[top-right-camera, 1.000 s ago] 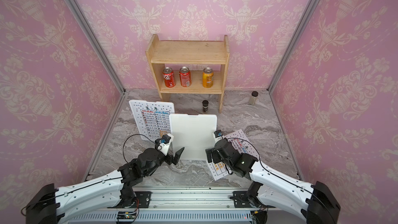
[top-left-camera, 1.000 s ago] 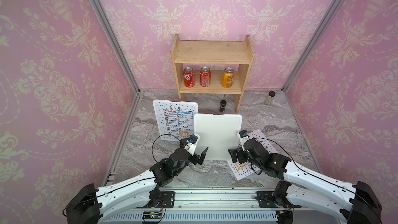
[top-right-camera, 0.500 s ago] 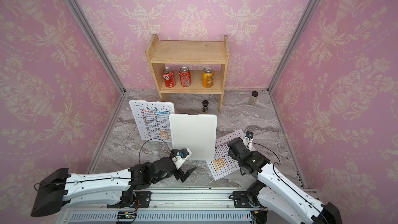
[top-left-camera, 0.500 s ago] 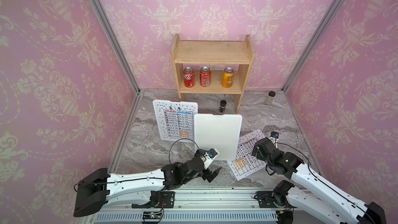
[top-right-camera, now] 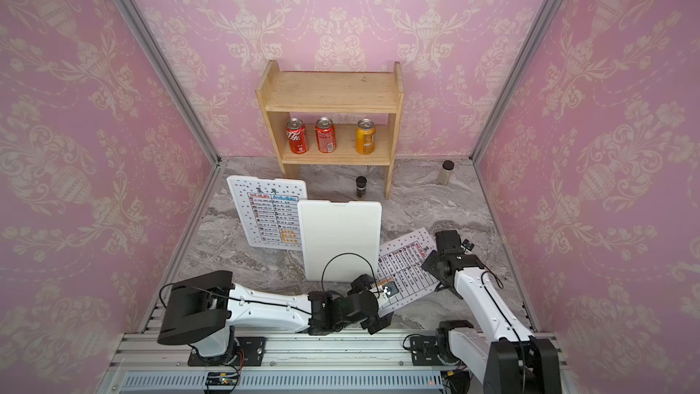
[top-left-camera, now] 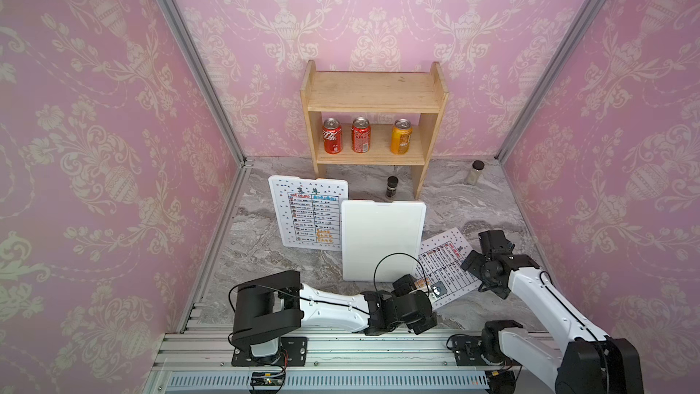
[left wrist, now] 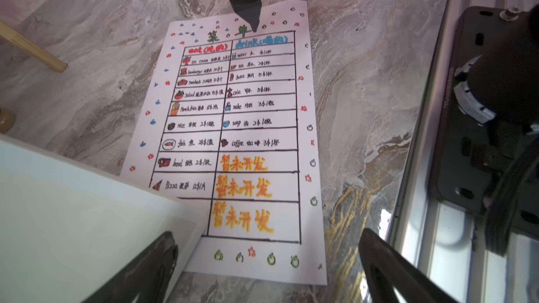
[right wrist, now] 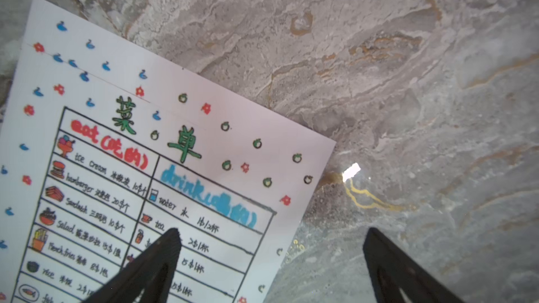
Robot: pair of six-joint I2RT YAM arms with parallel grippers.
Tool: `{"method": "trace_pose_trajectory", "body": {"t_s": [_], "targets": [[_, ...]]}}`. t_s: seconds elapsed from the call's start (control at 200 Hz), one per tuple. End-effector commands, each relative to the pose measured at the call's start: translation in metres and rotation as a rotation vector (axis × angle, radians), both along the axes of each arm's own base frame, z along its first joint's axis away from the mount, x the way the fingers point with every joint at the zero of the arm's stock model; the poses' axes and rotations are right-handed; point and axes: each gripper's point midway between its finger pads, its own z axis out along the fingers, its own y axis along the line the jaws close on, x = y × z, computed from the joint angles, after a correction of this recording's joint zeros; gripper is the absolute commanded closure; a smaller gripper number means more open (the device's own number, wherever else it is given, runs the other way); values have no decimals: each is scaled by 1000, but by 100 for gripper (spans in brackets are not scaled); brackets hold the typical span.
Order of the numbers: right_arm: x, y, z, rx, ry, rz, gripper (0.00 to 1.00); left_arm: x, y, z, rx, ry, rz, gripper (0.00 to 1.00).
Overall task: Insert the menus into the narrow rack
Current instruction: Pick up the menu from the center of the board.
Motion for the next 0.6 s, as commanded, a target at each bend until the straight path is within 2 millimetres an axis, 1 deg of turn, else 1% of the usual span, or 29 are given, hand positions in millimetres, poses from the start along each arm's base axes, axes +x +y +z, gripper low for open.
{"method": "trace_pose_trajectory", "body": {"t_s": [0.0,0.095,0.165,0.27,0.36,0.48,0.595], "targets": [[24,13,10,98,-51,81,0,13,-2,-17,112,-90,20,1],[31,16,2,134,-15,99,0,13,-13,-36,151,-83,13,1],[33,18,-5,145,17,112,0,13,-17,-44,150,-71,13,1],[37,18,-14,150,42,118,0,15,-18,-57,169,-52,22,1],[39,23,-22,180,50,126,0,13,-18,-69,181,-24,23,1],[45,28,-27,209,47,135,0,17,-19,-78,174,13,36,1],[51,31,-25,221,26,138,3,23,-22,-79,166,18,45,1]]}}
